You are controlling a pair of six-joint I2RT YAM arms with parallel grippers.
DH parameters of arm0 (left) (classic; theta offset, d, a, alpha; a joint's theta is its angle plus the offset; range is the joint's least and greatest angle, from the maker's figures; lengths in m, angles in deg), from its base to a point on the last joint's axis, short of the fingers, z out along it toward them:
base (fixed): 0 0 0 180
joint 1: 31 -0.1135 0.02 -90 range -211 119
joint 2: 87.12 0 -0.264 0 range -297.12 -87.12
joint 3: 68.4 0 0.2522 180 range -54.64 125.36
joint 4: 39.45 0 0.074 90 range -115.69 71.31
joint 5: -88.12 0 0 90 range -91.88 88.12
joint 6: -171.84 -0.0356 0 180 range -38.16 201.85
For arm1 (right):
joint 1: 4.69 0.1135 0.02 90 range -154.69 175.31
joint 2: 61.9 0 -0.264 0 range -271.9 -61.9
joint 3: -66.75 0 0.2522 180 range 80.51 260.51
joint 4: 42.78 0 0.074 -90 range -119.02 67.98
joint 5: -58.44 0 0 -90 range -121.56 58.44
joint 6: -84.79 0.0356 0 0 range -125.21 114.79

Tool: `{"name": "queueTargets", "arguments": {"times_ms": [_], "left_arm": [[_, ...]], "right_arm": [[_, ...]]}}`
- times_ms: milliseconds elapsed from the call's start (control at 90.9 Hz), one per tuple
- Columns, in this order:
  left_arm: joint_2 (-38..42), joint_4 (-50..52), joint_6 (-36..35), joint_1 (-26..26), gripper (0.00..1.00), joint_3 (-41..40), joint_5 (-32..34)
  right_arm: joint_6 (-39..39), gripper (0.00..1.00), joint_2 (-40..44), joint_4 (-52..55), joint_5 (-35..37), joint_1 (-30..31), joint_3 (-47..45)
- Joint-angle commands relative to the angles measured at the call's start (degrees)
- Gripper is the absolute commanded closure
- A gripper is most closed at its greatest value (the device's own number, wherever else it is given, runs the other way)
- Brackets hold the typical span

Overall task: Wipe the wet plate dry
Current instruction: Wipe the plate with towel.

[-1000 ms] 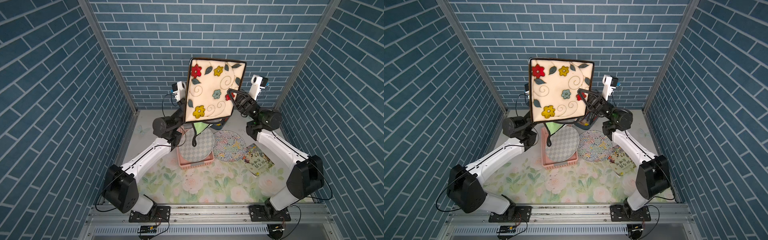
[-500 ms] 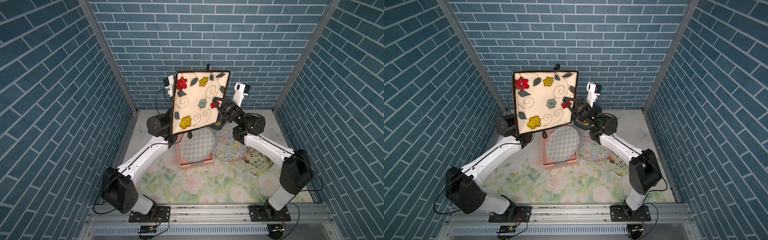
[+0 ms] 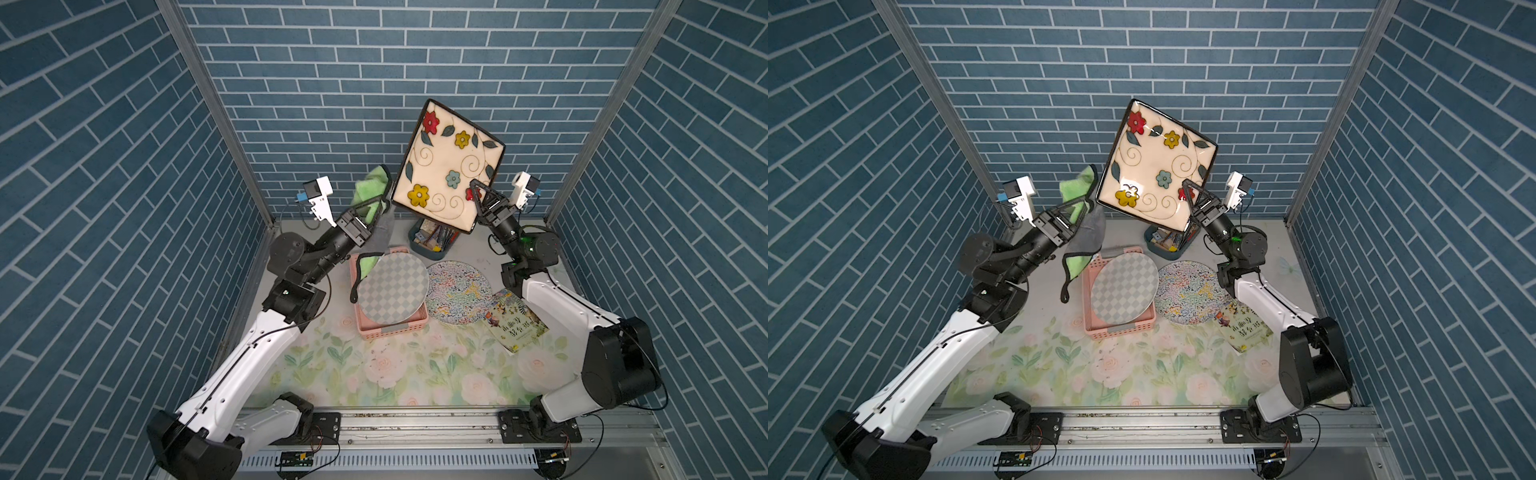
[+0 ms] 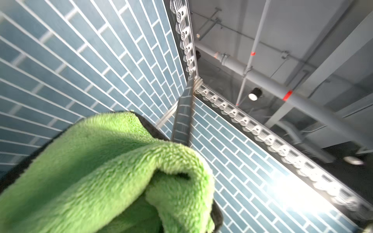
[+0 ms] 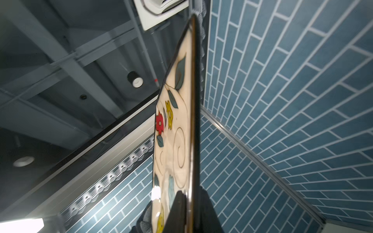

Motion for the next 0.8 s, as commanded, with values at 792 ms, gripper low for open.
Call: {"name": "queueTargets", "arguments": {"times_ms": [792], "left_arm": [[-24.9,26.6,-34.6,5.2,1.00,19.2,1.6]], "right_arm": [[-15.0,1.00,2.8,5.7,4.4,18.3,1.8]]}}
